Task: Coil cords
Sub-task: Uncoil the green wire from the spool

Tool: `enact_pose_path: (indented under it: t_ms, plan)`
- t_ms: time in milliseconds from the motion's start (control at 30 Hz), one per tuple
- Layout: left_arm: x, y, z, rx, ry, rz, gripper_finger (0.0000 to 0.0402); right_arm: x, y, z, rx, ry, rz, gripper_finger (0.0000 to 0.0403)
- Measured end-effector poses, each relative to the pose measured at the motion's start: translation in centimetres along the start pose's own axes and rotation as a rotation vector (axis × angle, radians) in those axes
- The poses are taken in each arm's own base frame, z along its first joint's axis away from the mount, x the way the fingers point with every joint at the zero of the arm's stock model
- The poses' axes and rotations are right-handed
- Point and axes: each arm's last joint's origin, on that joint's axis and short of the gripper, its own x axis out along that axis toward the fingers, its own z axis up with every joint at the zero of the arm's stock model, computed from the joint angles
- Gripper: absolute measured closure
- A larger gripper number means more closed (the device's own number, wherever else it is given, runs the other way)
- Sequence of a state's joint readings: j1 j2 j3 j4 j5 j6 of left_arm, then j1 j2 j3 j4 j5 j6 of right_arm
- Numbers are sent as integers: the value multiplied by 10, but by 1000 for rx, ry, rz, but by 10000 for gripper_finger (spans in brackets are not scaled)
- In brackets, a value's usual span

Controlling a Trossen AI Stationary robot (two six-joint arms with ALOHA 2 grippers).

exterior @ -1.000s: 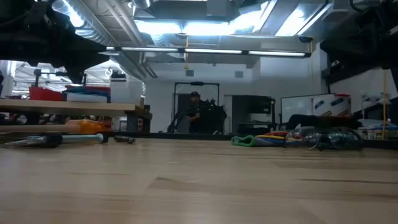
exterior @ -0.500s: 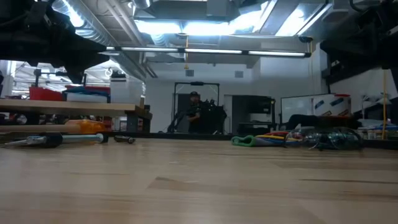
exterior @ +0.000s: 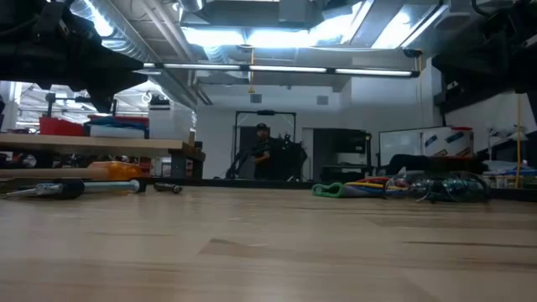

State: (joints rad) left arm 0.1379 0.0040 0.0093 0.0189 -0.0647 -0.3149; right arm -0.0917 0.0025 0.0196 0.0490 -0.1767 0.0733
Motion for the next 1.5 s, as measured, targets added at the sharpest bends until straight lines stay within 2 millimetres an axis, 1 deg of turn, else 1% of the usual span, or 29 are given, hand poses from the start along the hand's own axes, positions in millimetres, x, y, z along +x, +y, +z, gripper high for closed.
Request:
enact_pose_path:
  t_ms: [233, 500, 833, 1167, 1233, 1333, 1500]
  plan:
    - [0, 0, 0, 24, 0, 1, 281, 0, 0, -2, 2, 17, -9, 384]
    - [0, 0, 0, -125, 0, 1, 281, 0, -1, -2, 4, 29, -18, 384]
    - [0, 0, 0, -211, 0, 2, 281, 0, -1, -3, 5, 34, -18, 384]
    - [0, 0, 0, -536, 2, 0, 281, 0, -1, -3, 5, 31, -18, 384]
    - [0, 0, 0, -573, 2, 0, 281, 0, -1, -2, 1, 17, -27, 384]
    - [0, 0, 0, -552, 1, 0, 281, 0, -2, -2, 2, 5, -63, 384]
    - [0, 1, 0, -481, -16, 20, 281, 0, -1, 2, -5, -35, -48, 384]
